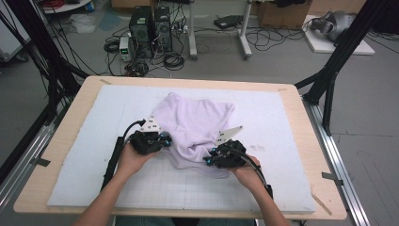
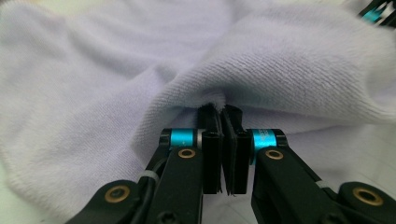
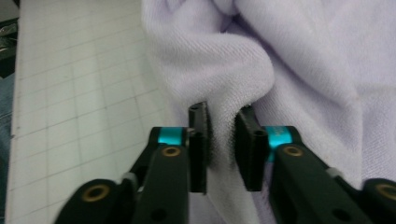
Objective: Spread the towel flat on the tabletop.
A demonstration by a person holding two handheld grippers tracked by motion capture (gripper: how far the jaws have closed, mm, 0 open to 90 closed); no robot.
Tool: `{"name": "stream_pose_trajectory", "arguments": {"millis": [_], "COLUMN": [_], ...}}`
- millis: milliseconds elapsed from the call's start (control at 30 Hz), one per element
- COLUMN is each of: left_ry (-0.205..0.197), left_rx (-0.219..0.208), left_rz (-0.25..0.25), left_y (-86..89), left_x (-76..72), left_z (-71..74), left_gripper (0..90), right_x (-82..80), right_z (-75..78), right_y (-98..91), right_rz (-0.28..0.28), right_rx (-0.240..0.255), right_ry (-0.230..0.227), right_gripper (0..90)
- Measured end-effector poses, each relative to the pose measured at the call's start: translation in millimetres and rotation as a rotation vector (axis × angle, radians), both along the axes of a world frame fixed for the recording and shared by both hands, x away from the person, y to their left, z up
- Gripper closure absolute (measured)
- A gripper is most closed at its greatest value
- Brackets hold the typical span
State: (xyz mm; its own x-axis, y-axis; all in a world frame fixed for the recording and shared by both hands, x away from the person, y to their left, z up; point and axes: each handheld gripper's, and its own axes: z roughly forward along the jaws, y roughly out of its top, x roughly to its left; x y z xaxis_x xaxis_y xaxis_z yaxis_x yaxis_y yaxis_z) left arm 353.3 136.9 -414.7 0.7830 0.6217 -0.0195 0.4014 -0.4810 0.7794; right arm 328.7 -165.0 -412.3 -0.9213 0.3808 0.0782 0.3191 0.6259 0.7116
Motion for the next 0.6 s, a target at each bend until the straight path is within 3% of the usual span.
{"name": "stream_pose_trajectory", "arguments": {"millis": [67, 133, 267, 333, 400, 467, 600], "left_ry": [0.007, 0.006, 0.006, 0.012, 0.004, 0.012, 0.026], "left_rx": [-0.005, -0.013, -0.041, -0.038, -0.030, -0.041, -0.065], "left_rz": [0.010, 0.020, 0.038, 0.029, 0.015, 0.003, -0.042], "left_y": [2.1, 6.1, 14.4, 17.5, 20.4, 23.1, 17.9], "left_x": [1.0, -1.6, -13.2, -21.1, -30.0, -37.0, -44.8], "left_z": [-0.3, 3.5, 9.0, 7.2, 4.9, 3.0, 1.0], "left_gripper": [84.2, 76.0, 57.3, 51.2, 49.6, 49.5, 50.8], "right_x": [-1.1, -3.0, -6.8, -9.9, -14.4, -19.3, -27.9], "right_z": [3.9, 6.0, 2.0, -3.0, -8.2, -11.3, -8.6], "right_y": [-5.1, -11.5, -20.8, -21.6, -19.6, -15.2, -3.1], "right_rz": [-0.002, 0.005, 0.009, 0.017, 0.035, 0.052, 0.119], "right_rx": [0.024, 0.030, -0.028, -0.047, -0.064, -0.073, -0.021], "right_ry": [-0.004, -0.007, 0.004, 0.006, 0.010, 0.018, 0.045], "right_gripper": [68.4, 65.6, 65.2, 73.0, 79.8, 81.3, 82.8]}}
